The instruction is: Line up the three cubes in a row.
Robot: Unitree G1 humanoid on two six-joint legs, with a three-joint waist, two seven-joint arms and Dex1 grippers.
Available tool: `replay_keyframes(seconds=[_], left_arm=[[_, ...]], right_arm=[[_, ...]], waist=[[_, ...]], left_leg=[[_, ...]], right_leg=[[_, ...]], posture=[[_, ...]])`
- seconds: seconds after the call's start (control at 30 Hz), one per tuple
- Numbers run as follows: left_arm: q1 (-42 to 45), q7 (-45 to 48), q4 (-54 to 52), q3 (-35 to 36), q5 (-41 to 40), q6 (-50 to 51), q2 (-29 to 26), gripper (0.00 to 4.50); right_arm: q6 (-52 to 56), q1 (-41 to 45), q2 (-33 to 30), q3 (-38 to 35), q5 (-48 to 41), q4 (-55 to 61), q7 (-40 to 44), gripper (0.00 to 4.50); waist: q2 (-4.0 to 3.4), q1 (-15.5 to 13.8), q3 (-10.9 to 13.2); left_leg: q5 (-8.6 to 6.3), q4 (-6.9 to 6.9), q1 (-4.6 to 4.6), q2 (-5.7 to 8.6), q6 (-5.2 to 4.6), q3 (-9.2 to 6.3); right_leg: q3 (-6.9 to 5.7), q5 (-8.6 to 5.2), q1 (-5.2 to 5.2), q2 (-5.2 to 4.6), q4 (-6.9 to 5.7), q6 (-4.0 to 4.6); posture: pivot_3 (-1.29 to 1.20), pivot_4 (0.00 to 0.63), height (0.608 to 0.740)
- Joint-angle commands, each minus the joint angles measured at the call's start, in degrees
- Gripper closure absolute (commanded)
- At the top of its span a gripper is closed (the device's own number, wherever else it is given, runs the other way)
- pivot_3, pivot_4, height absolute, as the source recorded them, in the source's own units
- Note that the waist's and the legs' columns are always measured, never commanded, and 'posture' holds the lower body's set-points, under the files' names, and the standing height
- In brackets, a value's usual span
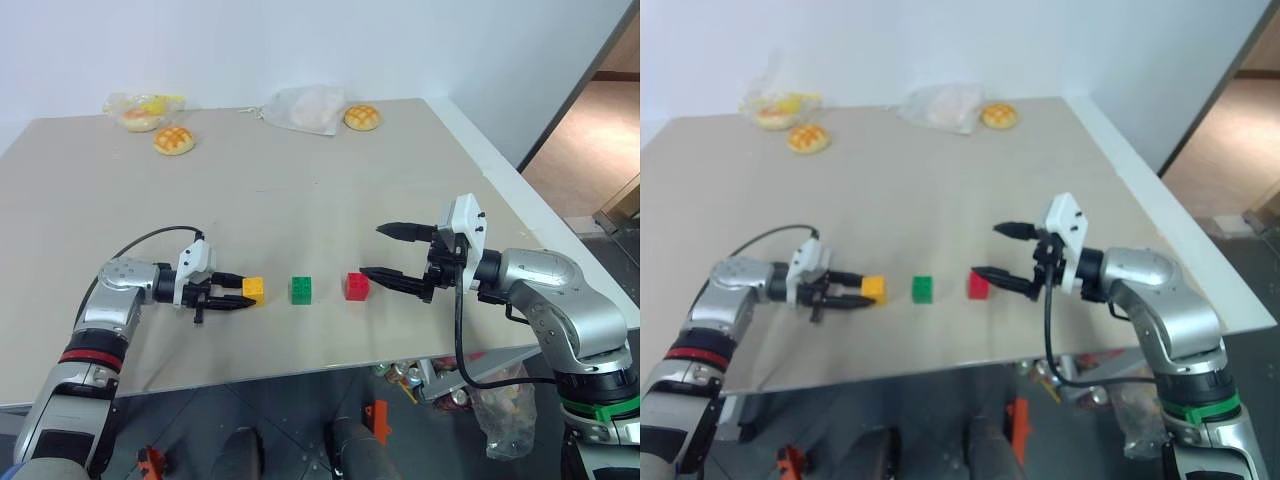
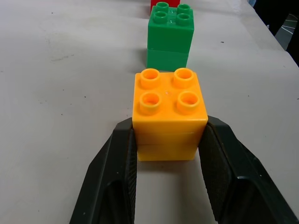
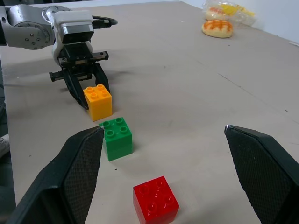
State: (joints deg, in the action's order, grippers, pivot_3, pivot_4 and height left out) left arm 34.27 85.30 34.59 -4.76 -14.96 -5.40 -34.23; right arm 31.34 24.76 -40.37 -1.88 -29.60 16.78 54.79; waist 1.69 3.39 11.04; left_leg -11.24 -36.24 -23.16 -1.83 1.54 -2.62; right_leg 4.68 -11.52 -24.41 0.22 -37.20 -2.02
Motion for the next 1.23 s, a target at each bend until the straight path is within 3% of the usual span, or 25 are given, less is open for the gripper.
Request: replay_keyframes(seconds=[0.03, 0.2, 0.4, 0.57, 0.7, 1.0, 1.23], left_arm=[[-0.7, -1.0, 0.0, 1.0, 0.4, 1.5, -1.1, 1.85], [-0.2, -2.1, 1.1, 1.4, 1.4, -0.1, -1.6, 0.14], [-1.5, -1.1, 0.5, 3.0, 0.9, 0.8, -5.9, 0.14], [-7.8, 1.3, -4.9, 8.1, -2.1, 5.2, -15.8, 0.14], [-10.8, -1.9, -5.4, 11.2, -2.2, 6.1, -18.8, 0.14], [-14.8, -21.9, -15.7, 20.2, -5.3, 20.0, -16.2, 0.14], [-21.8, -26.0, -25.7, 23.4, -10.5, 26.4, -12.7, 0.14]], right_arm=[[-0.4, 1.2, -0.2, -0.7, -0.5, 1.3, 0.0, 0.19], [-0.3, 0.8, -0.4, -1.0, -0.6, 1.6, -0.2, 0.19], [-0.1, 0.6, -0.4, -1.2, -0.8, 1.9, -0.4, 0.19], [-0.4, -0.7, -2.1, -2.5, -0.4, 0.5, 0.4, 0.19], [-4.3, -3.8, -5.5, -0.7, 5.0, -3.5, 1.7, 0.19], [-8.9, -5.9, -5.7, -2.0, 8.8, -14.0, 1.6, 0.19], [-9.2, -6.0, -5.0, -3.2, 8.2, -15.5, 0.6, 0.19]], waist=[[0.00, 0.0, 0.0], [0.00, -0.2, 0.0], [0.00, 0.1, 0.0], [0.00, 0.6, 0.0], [0.00, 0.1, 0.0], [0.01, -0.6, 0.0], [0.01, -0.4, 0.0]], left_leg=[[0.00, 0.00, 0.00, 0.00, 0.00, 0.00], [0.00, -0.03, -0.09, 0.08, 0.00, 0.00], [0.00, -0.03, -0.08, 0.02, 0.00, 0.01], [-0.02, 0.17, -0.15, -0.01, 0.04, 0.04], [-0.02, 0.35, -0.34, 0.05, 0.04, 0.03], [-0.02, 0.28, -0.39, 0.06, 0.04, 0.12], [-0.03, 0.32, -0.35, 0.05, 0.05, 0.18]], right_leg=[[0.00, 0.00, 0.00, 0.00, 0.00, 0.00], [0.04, 0.00, -0.01, -0.07, 0.01, -0.01], [0.05, 0.00, -0.05, -0.01, 0.01, 0.00], [0.05, -0.05, -0.24, -0.03, 0.01, 0.08], [0.00, -0.12, -0.49, -0.12, 0.00, 0.06], [0.03, -0.10, -0.57, -0.16, -0.01, 0.04], [0.08, 0.02, -0.58, -0.14, -0.03, -0.17]], posture=[[0.00, 0.150, 0.740], [0.00, 0.150, 0.740], [0.00, 0.150, 0.740], [0.00, 0.150, 0.740], [0.00, 0.150, 0.740], [0.00, 0.150, 0.740], [0.00, 0.150, 0.740]])
